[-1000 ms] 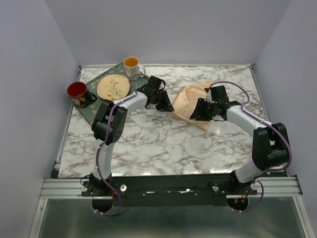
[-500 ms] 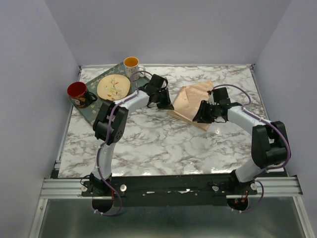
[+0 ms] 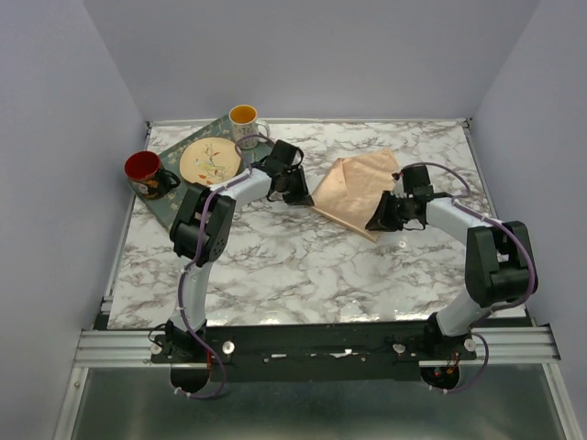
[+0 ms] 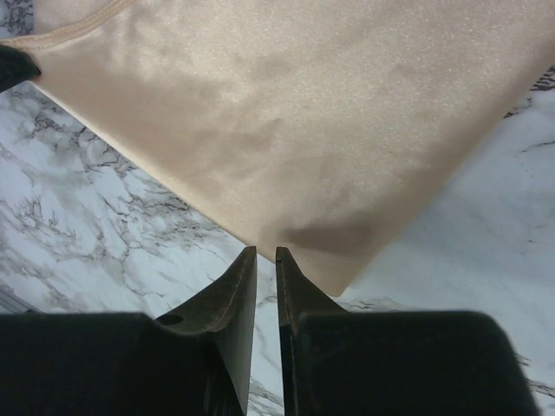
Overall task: Fold the napkin, place the utensils inside, and roll it up
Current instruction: Fold the napkin
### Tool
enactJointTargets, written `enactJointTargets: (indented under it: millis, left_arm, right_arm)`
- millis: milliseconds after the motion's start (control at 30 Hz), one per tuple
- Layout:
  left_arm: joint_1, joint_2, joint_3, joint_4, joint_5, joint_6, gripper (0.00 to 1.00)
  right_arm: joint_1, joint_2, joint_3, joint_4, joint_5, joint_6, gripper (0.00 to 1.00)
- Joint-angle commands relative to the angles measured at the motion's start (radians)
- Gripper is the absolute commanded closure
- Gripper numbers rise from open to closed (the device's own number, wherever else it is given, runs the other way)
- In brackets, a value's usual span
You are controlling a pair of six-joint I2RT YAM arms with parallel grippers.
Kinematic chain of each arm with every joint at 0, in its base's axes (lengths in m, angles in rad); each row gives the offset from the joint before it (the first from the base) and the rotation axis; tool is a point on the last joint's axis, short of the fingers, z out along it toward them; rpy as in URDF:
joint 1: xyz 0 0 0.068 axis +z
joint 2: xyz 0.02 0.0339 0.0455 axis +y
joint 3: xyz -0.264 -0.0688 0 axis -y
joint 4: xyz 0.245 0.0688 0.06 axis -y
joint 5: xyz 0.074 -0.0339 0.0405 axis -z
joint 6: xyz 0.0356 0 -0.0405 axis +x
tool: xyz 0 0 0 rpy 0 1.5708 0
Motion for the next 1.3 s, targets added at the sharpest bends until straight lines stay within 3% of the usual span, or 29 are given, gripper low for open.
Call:
enactJointTargets:
  millis: [0,100,300,433,600,700,1267]
  left_arm:
    - [0.002,-0.010,-0.006,-0.020,-0.037,0.045,0.79]
    - [0.000,-0.046,0.028,-0.069,-0.096,0.089,0.66]
    - [-0.010,-0.117,0.097,-0.148,-0.165,0.137,0.49]
    - [-0.040,-0.157,0.073,-0.136,-0.120,0.117,0.53]
    - [-0.067,-0.157,0.031,-0.079,-0.014,0.071,0.69]
    - [-0.084,-0.126,0.026,-0.048,0.026,0.041,0.73]
    - [-0.092,0.000,0.043,-0.003,0.031,0.054,0.77]
  right_arm:
    - [-0.038,-0.073,-0.003,-0.039,0.012,-0.062,0.78]
    - [-0.038,-0.116,0.091,-0.144,0.090,-0.119,0.75]
    - [-0.039,-0.127,0.175,-0.209,0.136,-0.156,0.60]
    - [-0.038,-0.093,0.143,-0.152,-0.011,-0.116,0.59]
    - [-0.029,-0.044,0.090,-0.014,-0.146,-0.024,0.59]
    - [-0.022,-0.002,0.057,0.035,-0.181,0.002,0.60]
    - [-0.022,0.090,-0.053,0.184,-0.276,0.053,0.78]
